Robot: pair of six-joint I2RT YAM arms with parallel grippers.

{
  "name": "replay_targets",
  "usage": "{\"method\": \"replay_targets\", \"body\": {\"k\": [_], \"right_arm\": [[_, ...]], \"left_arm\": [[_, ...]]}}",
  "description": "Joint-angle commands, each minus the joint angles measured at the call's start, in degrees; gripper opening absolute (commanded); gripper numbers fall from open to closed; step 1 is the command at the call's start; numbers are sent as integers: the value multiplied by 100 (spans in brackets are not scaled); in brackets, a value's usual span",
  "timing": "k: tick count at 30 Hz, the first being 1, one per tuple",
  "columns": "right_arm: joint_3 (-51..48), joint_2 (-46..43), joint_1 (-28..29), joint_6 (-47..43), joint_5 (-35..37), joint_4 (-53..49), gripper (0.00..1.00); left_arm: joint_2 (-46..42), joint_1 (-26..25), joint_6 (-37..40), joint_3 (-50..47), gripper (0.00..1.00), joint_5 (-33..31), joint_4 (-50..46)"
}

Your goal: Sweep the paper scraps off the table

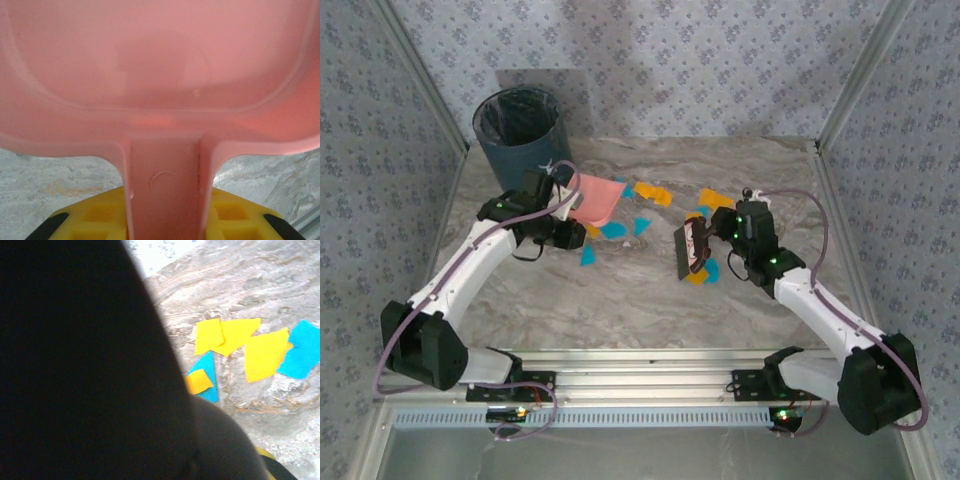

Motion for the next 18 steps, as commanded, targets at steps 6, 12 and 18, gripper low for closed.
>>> {"method": "replay_targets", "body": {"k": [6,12,18], "right_arm": [[312,-819,-12,-1226,385,-605,0],[377,-1167,-30,-1928,1009,-1267,0],[382,-1339,-38,-2517,1597,-1615,0]], "left_arm": [[415,-547,404,275,0,-247,-654],[719,-1000,574,301,0,-523,-933],[989,-1414,702,310,0,-790,-1141]]}}
